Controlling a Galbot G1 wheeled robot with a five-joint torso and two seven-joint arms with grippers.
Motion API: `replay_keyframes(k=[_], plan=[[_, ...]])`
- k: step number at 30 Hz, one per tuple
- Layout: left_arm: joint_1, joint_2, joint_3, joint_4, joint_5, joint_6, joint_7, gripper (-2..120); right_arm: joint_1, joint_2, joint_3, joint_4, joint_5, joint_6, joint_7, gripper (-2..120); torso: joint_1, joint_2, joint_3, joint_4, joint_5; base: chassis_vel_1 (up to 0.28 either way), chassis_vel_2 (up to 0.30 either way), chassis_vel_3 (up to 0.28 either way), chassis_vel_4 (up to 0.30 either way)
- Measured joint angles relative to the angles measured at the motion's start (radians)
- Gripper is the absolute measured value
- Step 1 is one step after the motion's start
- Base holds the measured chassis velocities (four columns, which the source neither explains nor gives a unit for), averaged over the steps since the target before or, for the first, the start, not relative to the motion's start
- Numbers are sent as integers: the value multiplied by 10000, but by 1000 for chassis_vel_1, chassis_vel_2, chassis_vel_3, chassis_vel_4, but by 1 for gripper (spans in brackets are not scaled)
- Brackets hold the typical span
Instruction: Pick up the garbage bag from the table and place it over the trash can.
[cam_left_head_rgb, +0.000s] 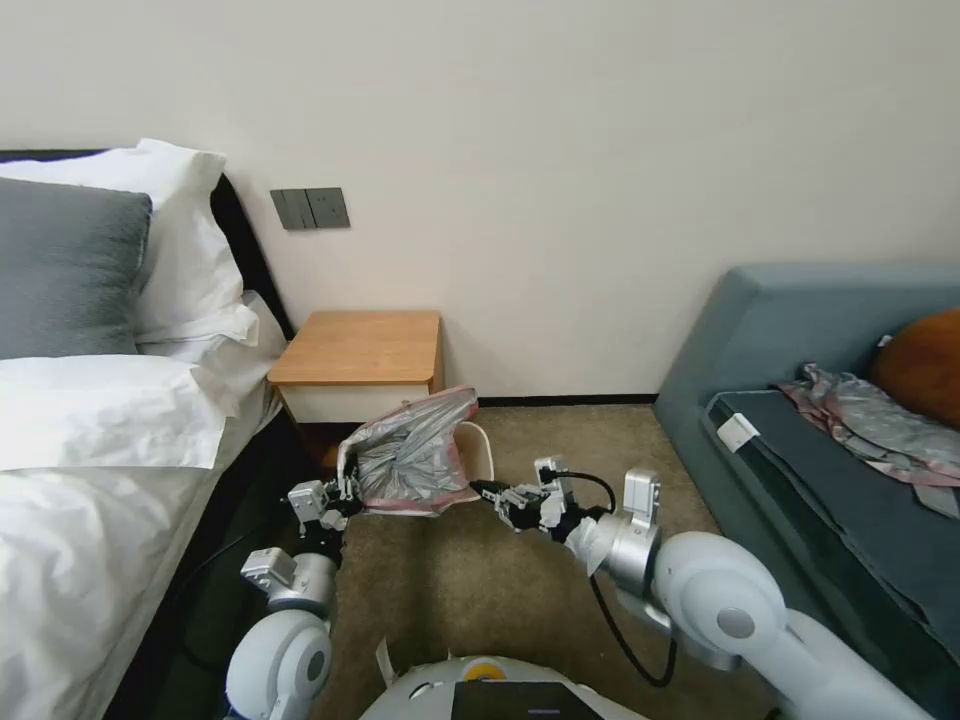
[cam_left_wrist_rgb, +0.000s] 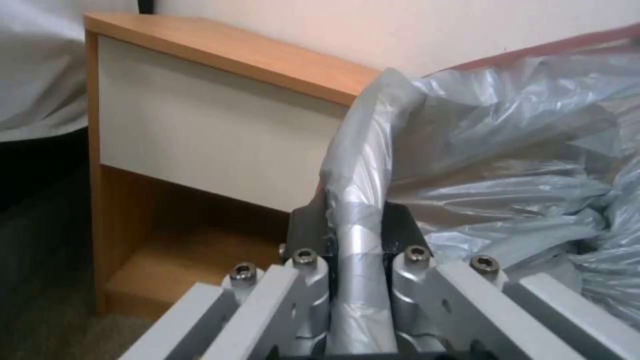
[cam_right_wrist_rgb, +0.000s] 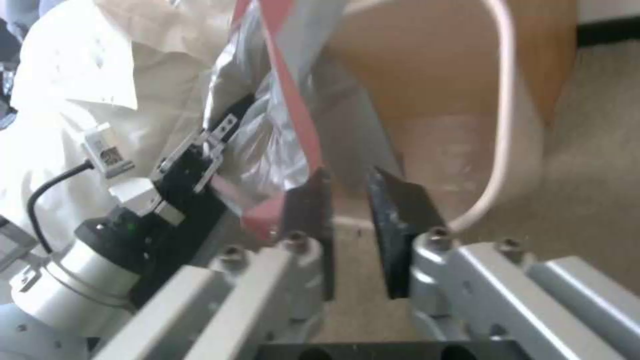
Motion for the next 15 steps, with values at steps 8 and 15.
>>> replay_keyframes(k=[8,15], plan=[[16,3,35,-51,-27,15,34,5,793,36,-279,-4,-171,-50,-229,46,0,0,0,1,0,0,0,0,0],[100,-21,60,-160,5,16,83,5,1136,120,-601,-87,-1197,-180,-1400,75,-1,0,0,0,-1,0,0,0,0]])
